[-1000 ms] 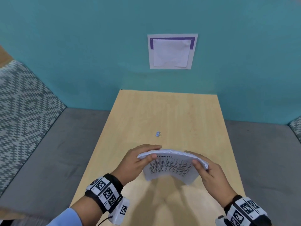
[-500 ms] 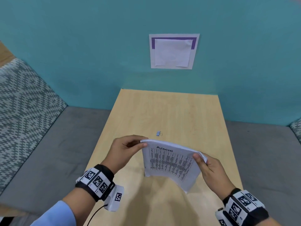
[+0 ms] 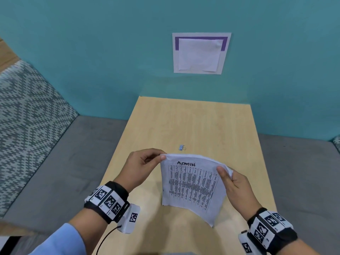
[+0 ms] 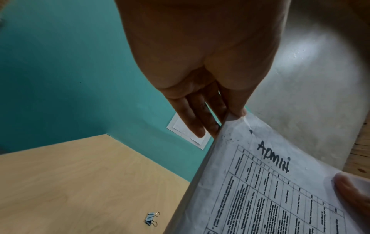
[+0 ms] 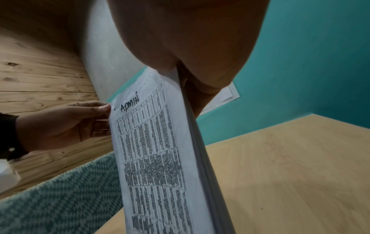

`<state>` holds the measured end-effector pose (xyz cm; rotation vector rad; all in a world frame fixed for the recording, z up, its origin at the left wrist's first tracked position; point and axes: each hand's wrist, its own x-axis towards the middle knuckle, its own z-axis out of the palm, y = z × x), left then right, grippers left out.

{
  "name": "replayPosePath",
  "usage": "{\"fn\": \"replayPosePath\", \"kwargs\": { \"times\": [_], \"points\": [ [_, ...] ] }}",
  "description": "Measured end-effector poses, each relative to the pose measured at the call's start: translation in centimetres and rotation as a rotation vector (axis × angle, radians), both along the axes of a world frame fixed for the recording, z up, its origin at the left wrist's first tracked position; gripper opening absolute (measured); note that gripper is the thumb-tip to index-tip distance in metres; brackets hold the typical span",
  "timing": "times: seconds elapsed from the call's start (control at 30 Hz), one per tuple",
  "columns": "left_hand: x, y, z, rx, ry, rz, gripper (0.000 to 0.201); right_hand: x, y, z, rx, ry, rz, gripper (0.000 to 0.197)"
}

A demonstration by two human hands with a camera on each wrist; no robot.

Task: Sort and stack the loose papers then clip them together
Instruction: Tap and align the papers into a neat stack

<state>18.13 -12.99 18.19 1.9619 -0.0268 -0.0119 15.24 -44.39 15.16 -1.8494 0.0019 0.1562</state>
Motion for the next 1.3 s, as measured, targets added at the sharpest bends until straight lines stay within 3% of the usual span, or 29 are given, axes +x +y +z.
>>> {"fn": "replayPosePath", "kwargs": {
  "times": [0.2,0.47,0.57,0.63,0.7,0.8,0.83,1.0,1.07,1.17,1.23,1.3],
  "points": [
    [-0.9,0.0,0.3,-0.004,-0.117,0.026,0.012,-1.4,-0.5,0.4,-0.076,-0.147,0.04,0.031],
    [-1.7,-0.4,-0.8,0.002,-0.07,-0.047,0.027,-1.5,-0.7,0.3,-0.058,-0.158,0.03,0.025],
    [-1.3,-0.6,-0.7,0.028,-0.011,-0.131,0.047,-1.2,-0.8,0.5,0.004,-0.108,0.062,0.021],
    [-0.7,-1.0,-1.0,0.076,0.108,-0.246,0.067,-0.9,-1.1,0.1,0.024,-0.032,0.069,0.039],
    [-0.3,-1.7,-1.9,0.084,0.201,-0.308,0.061,-0.7,-1.0,-0.5,0.027,0.058,0.089,0.049],
    [0.3,-2.9,-3.0,0.042,0.266,-0.251,0.027,-0.5,-0.9,-1.4,-0.019,0.137,0.032,0.026],
    [0.3,-3.3,-3.0,0.051,0.269,-0.232,0.024,-0.4,-1.0,-1.5,-0.05,0.124,0.009,0.029],
    [0.1,-3.7,-2.5,0.1,0.127,-0.181,0.023,-0.7,-1.1,-0.2,-0.081,-0.054,0.033,0.027],
    [-0.1,-3.8,-3.0,0.066,0.202,-0.161,0.021,-0.8,-1.1,-1.2,-0.094,-0.037,0.05,0.024],
    [-1.0,-3.8,-4.6,0.114,0.313,-0.219,0.038,-1.0,-1.0,-3.2,-0.093,0.062,0.042,0.017],
    [-1.5,-4.0,-5.3,0.118,0.326,-0.236,0.04,-1.1,-0.9,-4.2,-0.116,0.093,0.044,0.037],
    [-1.5,-4.0,-5.5,0.122,0.315,-0.191,0.04,-1.0,-1.0,-4.5,-0.112,0.11,0.036,0.043]
  ]
}}
